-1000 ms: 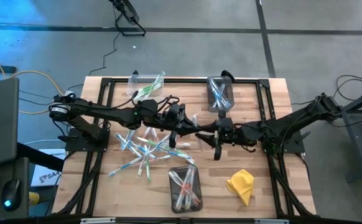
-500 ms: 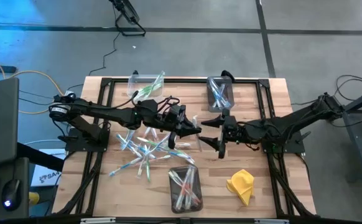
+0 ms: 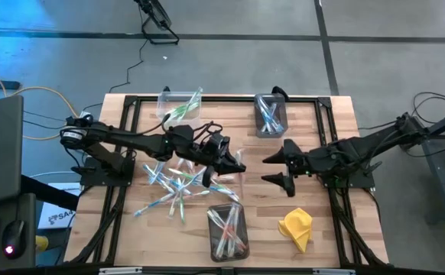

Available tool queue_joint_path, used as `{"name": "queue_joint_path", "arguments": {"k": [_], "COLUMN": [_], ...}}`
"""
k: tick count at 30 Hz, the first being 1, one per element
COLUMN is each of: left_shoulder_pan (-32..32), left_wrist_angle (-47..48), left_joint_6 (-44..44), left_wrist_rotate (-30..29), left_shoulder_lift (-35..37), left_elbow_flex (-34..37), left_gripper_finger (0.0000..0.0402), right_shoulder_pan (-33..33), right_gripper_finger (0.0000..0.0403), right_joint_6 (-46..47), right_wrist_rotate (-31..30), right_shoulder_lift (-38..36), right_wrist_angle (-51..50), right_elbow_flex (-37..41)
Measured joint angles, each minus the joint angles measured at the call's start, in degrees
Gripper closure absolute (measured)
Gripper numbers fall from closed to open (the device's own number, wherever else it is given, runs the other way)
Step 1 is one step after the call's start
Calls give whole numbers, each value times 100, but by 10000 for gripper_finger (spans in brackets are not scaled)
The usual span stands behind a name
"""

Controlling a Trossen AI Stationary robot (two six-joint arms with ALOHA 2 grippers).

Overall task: Pick & Place Toothbrushes
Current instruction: Put the orange toothbrush into the bottom black bin

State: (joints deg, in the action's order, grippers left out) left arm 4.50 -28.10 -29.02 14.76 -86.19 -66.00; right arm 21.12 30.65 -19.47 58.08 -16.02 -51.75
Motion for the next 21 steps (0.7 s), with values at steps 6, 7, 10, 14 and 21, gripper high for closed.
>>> {"name": "queue_joint_path", "arguments": {"k": [6, 7, 10, 14, 21], "left_shoulder_pan": [297, 371, 623, 1016, 1768], "left_wrist_angle": [13, 64, 418, 914, 1341], "left_joint_6": [-175, -173, -180, -425, -746], "left_wrist_rotate": [-125, -194, -604, -1308, -2360], "left_shoulder_lift": [4, 7, 11, 9, -174], "left_elbow_flex": [-2, -3, -7, -7, -4], "left_gripper_finger": [391, 391, 391, 391, 391], "right_shoulder_pan": [-24, -25, -26, -26, -26], "right_gripper_finger": [127, 130, 139, 150, 164], "right_joint_6": [-26, -24, -25, -24, -18], "right_wrist_rotate": [-159, -225, -367, -451, -461], "right_shoulder_lift": [42, 42, 44, 45, 45], "right_wrist_angle": [3, 10, 39, 39, 46], "right_elbow_flex": [0, 0, 0, 0, 0]}}
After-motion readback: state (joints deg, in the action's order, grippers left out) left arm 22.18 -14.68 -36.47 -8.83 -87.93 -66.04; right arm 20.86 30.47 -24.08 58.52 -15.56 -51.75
